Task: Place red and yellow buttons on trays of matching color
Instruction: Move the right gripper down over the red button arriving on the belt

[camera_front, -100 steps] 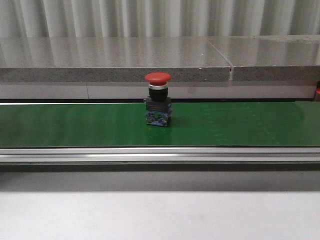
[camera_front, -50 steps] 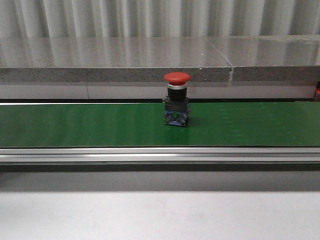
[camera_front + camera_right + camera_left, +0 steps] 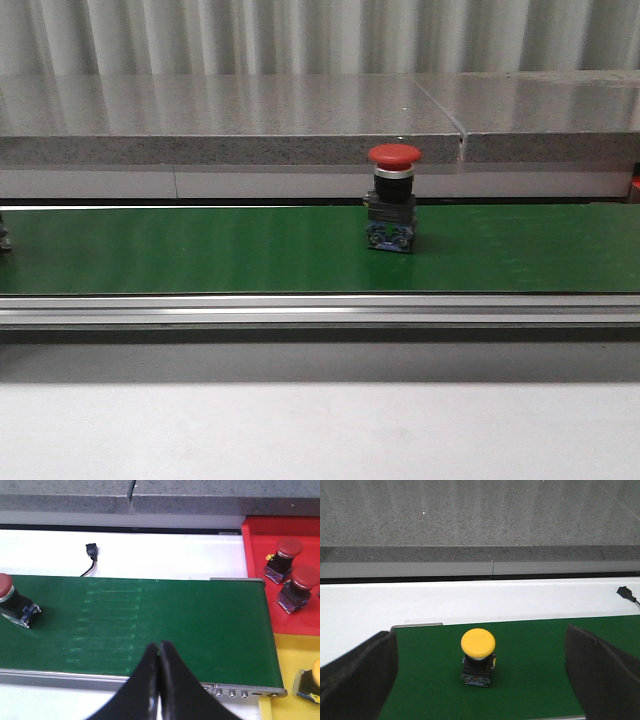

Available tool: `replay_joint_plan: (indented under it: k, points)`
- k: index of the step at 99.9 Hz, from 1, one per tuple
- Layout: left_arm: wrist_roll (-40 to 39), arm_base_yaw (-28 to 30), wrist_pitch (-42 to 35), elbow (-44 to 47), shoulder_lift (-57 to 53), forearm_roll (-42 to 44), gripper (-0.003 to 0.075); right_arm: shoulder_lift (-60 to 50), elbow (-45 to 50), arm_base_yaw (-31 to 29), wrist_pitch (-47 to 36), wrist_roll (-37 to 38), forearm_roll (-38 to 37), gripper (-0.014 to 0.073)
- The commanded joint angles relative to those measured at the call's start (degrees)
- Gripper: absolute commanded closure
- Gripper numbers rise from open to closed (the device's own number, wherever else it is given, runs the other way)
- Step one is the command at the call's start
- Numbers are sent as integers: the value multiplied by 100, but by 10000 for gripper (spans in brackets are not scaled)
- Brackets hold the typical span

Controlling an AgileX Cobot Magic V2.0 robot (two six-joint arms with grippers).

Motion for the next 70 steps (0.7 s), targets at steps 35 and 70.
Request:
replay_joint_plan:
  k: [35, 70]
  points:
    - [4, -58, -551, 58, -309, -86, 683, -22, -144, 8, -316, -36, 46, 660]
    - [4, -58, -527, 67, -309, -86, 740, -22, -144, 8, -316, -36, 46, 660]
